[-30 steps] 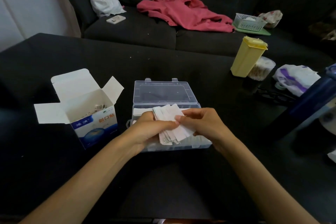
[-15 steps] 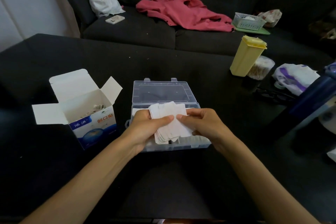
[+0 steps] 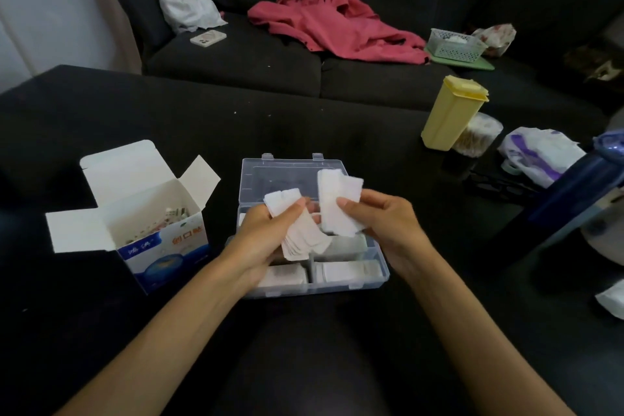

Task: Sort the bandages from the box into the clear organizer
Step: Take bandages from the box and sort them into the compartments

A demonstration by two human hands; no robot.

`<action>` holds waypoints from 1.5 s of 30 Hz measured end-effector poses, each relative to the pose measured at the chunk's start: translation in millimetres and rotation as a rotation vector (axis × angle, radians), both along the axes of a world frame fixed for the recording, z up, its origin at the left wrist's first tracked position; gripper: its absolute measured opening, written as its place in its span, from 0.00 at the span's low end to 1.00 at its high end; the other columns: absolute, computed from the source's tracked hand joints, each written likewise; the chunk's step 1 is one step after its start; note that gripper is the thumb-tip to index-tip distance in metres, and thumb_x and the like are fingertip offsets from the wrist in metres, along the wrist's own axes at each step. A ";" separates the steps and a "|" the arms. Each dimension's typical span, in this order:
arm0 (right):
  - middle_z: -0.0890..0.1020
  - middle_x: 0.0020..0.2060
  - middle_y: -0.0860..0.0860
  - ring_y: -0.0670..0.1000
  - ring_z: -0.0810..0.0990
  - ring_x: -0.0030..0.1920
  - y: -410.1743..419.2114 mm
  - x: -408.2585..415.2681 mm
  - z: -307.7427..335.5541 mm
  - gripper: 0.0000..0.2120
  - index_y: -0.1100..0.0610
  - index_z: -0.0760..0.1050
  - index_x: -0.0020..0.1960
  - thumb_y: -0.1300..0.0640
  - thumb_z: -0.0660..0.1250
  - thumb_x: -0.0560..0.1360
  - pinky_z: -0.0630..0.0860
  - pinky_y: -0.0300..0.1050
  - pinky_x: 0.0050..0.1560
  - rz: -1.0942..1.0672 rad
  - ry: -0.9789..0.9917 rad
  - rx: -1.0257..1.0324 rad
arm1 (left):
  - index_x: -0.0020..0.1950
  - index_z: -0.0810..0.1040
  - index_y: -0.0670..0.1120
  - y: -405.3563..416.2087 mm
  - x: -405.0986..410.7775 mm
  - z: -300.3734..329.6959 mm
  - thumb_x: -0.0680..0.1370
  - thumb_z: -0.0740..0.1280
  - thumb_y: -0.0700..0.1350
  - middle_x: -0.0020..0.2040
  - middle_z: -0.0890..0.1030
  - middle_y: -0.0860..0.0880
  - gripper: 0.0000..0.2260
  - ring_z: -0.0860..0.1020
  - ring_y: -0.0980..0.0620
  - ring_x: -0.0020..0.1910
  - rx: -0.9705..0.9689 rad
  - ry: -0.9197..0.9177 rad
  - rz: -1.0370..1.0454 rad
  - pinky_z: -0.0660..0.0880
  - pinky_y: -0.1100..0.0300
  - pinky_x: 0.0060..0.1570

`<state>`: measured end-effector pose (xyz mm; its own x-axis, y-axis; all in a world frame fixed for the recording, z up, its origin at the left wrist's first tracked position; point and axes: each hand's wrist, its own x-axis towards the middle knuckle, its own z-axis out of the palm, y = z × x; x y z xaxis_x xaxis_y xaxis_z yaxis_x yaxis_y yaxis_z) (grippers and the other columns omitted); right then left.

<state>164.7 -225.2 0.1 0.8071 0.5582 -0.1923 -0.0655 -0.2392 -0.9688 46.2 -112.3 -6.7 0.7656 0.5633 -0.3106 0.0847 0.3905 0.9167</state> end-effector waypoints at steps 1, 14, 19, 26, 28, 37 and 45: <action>0.82 0.46 0.48 0.47 0.81 0.46 -2.2 4.9 2.5 0.12 0.53 0.78 0.55 0.58 0.71 0.71 0.79 0.38 0.41 -0.031 0.001 0.014 | 0.52 0.80 0.49 3.5 -1.6 2.6 0.78 0.64 0.43 0.46 0.84 0.52 0.06 0.83 0.57 0.42 -0.008 -0.007 0.005 0.80 0.62 0.36; 0.82 0.49 0.47 0.41 0.79 0.46 16.3 54.5 18.7 0.07 0.56 0.81 0.50 0.59 0.71 0.71 0.77 0.35 0.48 0.808 -0.525 -0.561 | 0.50 0.80 0.49 24.1 0.8 13.3 0.79 0.63 0.43 0.45 0.84 0.52 0.06 0.83 0.57 0.42 0.076 0.028 0.010 0.80 0.63 0.40; 0.81 0.52 0.48 0.42 0.78 0.50 25.7 57.4 11.4 0.11 0.54 0.80 0.52 0.56 0.73 0.70 0.76 0.41 0.56 0.862 -0.573 -0.642 | 0.51 0.80 0.47 22.3 6.3 14.1 0.79 0.64 0.46 0.38 0.80 0.48 0.07 0.78 0.55 0.30 0.229 0.184 -0.070 0.77 0.62 0.36; 0.78 0.46 0.42 0.42 0.78 0.47 23.5 58.0 13.7 0.10 0.50 0.77 0.49 0.56 0.74 0.69 0.77 0.39 0.53 0.853 -0.585 -0.634 | 0.38 0.77 0.47 25.1 11.1 2.8 0.75 0.68 0.50 0.26 0.77 0.53 0.09 0.76 0.60 0.24 0.599 0.429 -0.260 0.72 0.65 0.32; 0.79 0.49 0.46 0.44 0.78 0.50 20.0 60.3 15.5 0.12 0.54 0.78 0.53 0.57 0.73 0.70 0.77 0.41 0.55 0.850 -0.575 -0.644 | 0.40 0.77 0.48 24.2 14.1 0.1 0.75 0.70 0.49 0.22 0.76 0.56 0.06 0.75 0.63 0.21 0.638 0.426 -0.291 0.69 0.71 0.25; 0.82 0.45 0.50 0.46 0.81 0.45 10.3 62.0 10.1 0.04 0.55 0.80 0.46 0.59 0.71 0.71 0.79 0.38 0.48 0.751 -0.534 -0.550 | 0.52 0.80 0.48 19.1 23.8 -5.6 0.72 0.73 0.50 0.31 0.79 0.53 0.11 0.76 0.59 0.27 0.897 0.549 -0.291 0.67 0.67 0.26; 0.82 0.48 0.49 0.45 0.79 0.48 -1.8 68.6 15.0 0.08 0.57 0.80 0.52 0.59 0.68 0.74 0.76 0.35 0.46 0.648 -0.558 -0.465 | 0.48 0.80 0.49 17.0 27.6 -9.8 0.73 0.71 0.50 0.32 0.81 0.49 0.07 0.79 0.54 0.31 0.938 0.524 -0.317 0.72 0.62 0.32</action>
<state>233.3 -227.0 15.1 0.4123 0.8914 -0.1883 0.6538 -0.4334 -0.6202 73.7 -95.3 -16.5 0.8153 0.5463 -0.1919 0.5197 -0.5441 0.6587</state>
